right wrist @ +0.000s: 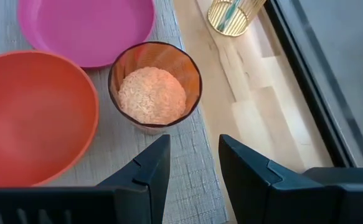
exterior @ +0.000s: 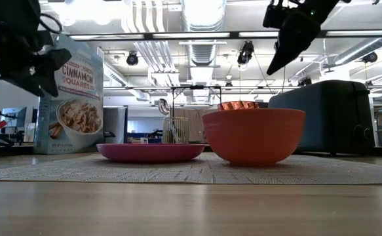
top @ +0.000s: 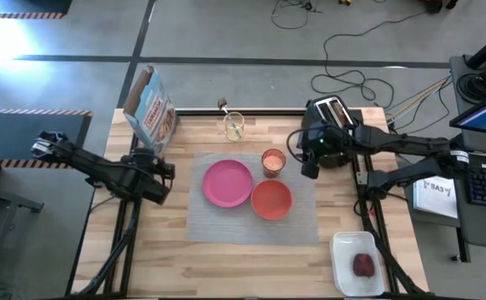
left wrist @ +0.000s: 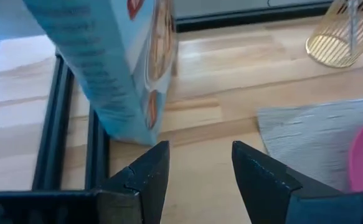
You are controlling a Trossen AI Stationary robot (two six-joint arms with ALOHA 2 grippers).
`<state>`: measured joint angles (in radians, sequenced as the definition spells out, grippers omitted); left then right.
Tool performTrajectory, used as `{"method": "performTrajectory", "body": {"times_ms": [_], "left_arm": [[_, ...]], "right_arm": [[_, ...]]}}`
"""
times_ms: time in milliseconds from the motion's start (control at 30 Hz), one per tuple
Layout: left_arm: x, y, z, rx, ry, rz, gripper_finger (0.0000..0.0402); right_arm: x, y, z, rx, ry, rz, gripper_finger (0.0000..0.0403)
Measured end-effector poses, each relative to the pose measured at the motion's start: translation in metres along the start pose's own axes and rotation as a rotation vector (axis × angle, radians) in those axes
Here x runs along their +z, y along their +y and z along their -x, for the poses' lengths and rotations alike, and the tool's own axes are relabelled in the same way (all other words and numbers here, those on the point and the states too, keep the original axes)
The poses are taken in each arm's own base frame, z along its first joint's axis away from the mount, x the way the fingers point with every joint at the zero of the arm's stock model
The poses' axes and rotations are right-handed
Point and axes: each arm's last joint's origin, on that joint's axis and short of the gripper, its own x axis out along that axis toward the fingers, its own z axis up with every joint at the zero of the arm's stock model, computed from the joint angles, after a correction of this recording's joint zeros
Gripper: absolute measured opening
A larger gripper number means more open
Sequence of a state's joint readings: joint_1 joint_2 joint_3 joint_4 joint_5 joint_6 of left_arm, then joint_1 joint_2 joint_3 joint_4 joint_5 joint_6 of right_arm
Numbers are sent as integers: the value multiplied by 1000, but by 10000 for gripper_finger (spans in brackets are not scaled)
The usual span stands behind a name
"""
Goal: Arrange a breakfast setting
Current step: Pour the cereals from the cereal box in the orange bowl
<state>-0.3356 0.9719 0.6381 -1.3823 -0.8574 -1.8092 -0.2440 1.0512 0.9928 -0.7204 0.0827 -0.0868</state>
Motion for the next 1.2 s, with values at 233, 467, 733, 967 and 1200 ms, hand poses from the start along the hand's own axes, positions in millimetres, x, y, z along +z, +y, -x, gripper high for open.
{"method": "performTrajectory", "body": {"times_ms": [233, 467, 733, 967, 1200], "left_arm": [[-11, 11, -12, -85, -8, 40, 151], [-9, 22, -15, -110, -58, 152, 151], [-2, 21, -12, -114, -41, 191, 151], [11, 16, 1, -157, -26, 215, 151], [16, 12, 6, -161, 6, 225, 151]], "right_arm": [[0, -1, 0, 9, -1, -7, 128], [0, -1, 0, 9, -1, -2, 128], [0, -1, 0, -12, 1, 2, 128], [0, -5, 1, -139, 23, 173, 128], [0, -5, 1, -139, 21, 138, 128]]}}
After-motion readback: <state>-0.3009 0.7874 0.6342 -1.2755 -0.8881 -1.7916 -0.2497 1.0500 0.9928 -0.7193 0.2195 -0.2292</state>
